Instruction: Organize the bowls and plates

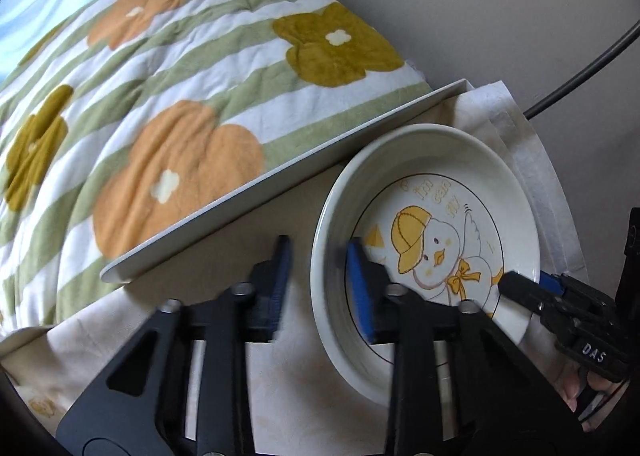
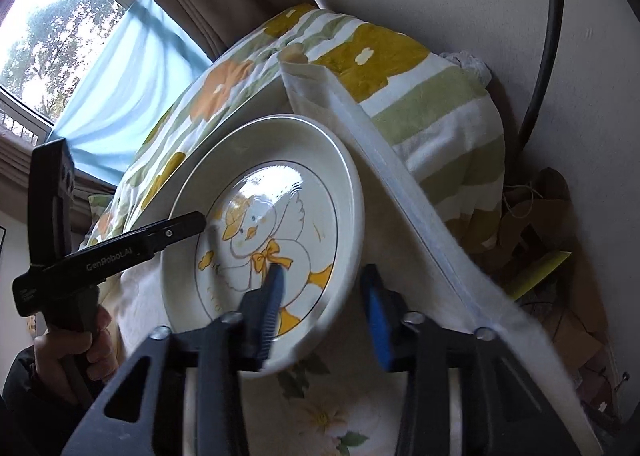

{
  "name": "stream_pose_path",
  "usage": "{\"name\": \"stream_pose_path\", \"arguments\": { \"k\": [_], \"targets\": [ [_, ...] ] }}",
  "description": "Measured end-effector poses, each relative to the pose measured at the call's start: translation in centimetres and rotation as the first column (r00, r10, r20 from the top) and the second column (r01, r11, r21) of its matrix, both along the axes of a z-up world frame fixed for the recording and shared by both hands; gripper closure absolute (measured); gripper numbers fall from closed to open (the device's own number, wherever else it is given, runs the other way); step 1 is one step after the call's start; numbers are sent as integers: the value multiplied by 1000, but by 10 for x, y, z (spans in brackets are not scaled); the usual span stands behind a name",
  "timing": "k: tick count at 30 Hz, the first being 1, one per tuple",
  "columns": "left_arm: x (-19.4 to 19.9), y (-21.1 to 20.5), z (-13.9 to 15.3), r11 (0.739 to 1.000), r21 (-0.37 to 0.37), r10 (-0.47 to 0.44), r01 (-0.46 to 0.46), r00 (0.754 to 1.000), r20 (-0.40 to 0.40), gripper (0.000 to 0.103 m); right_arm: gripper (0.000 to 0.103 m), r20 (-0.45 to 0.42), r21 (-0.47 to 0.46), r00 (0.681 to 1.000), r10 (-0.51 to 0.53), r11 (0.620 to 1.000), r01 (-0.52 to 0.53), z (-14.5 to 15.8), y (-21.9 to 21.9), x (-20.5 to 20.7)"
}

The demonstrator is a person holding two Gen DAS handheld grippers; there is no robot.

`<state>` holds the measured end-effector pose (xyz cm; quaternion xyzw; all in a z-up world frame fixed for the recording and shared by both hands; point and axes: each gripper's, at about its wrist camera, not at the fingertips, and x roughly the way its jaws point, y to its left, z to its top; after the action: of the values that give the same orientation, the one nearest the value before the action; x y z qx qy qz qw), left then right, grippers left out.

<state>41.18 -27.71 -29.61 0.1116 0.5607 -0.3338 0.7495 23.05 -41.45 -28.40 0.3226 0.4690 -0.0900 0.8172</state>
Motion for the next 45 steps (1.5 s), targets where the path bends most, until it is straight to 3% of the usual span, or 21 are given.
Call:
{"name": "stream_pose_path", "arguments": {
  "k": [3, 14, 22, 33, 45],
  "targets": [
    [-3, -2, 0, 1000, 0, -8, 8, 1000, 3, 87, 87, -10, -18, 1000, -20, 1000, 20, -2, -3, 3],
    [-22, -1, 9, 1000, 15, -19, 19, 999, 32, 87, 87, -7, -7, 1000, -9, 1000, 9, 2, -8, -1],
    [-51, 24, 54, 1000, -21, 12, -10, 995, 98, 87, 87, 28, -30, 998, 49, 998, -48, 30, 2, -13],
    [-114, 121, 128, 987, -73, 155, -143, 969, 192, 87, 87, 72, -28, 974, 213, 977, -212, 79, 72, -41],
    [-193, 265, 137, 942, -89, 334, -322, 924, 187, 87, 87, 90, -25, 913, 399, 917, -398, 96, 183, -71]
  ]
}}
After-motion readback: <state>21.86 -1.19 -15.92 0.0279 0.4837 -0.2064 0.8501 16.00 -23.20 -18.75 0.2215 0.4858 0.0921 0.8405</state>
